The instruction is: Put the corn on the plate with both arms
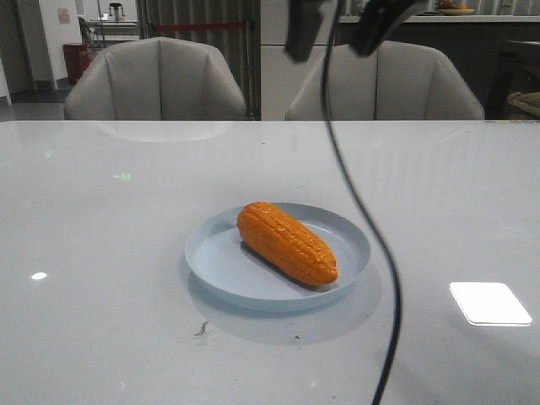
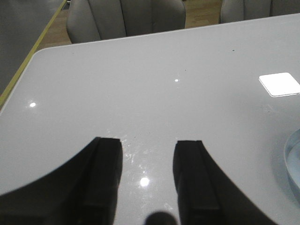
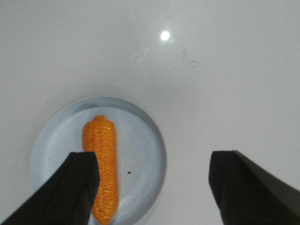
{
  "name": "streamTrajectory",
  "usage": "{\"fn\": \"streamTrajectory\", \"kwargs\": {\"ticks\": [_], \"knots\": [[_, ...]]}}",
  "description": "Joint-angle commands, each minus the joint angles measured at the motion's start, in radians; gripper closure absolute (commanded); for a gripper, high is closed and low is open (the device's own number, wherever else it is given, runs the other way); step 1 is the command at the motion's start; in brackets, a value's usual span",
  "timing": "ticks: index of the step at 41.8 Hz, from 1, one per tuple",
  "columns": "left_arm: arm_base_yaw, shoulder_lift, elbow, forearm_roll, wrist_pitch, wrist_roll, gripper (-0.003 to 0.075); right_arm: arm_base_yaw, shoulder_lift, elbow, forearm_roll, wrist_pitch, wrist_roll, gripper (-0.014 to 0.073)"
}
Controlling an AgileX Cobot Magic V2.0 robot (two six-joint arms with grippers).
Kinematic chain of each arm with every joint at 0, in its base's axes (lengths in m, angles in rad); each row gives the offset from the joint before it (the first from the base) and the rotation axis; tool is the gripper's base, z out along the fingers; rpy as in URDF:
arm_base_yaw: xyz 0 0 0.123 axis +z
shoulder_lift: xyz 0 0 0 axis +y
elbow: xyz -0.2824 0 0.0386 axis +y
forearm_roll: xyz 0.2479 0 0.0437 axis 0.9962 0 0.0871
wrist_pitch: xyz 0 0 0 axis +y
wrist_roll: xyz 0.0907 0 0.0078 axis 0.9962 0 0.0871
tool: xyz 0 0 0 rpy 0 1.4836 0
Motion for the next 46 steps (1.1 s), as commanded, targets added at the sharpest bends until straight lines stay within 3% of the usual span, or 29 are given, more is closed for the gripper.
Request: {"fn": "streamTrajectory", "kwargs": {"ticks": [1, 6, 18, 33, 46], "knots": [[0.002, -0.003, -0.030, -0.010, -0.085, -0.001, 0.0386, -0.076, -0.147, -0.020, -0.017, -0.011, 0.012, 0.0000], [0.002, -0.003, -0.030, -0.010, -0.085, -0.001, 0.0386, -0.179, -0.271, 0.059, -0.017, -0.008, 0.010, 0.0000], [0.002, -0.003, -0.030, -0.010, -0.085, -0.001, 0.0386, -0.431, -0.617, 0.455, -0.017, -0.108, 0.010, 0.0000], [0.002, -0.003, -0.030, -0.010, -0.085, -0.001, 0.0386, -0.449, -0.881, 0.835, 0.034, -0.165, 0.010, 0.0000], [0.002, -0.003, -0.030, -0.010, -0.085, -0.001, 0.0393, -0.449, -0.928, 0.873, 0.043, -0.200, 0.010, 0.0000]]}}
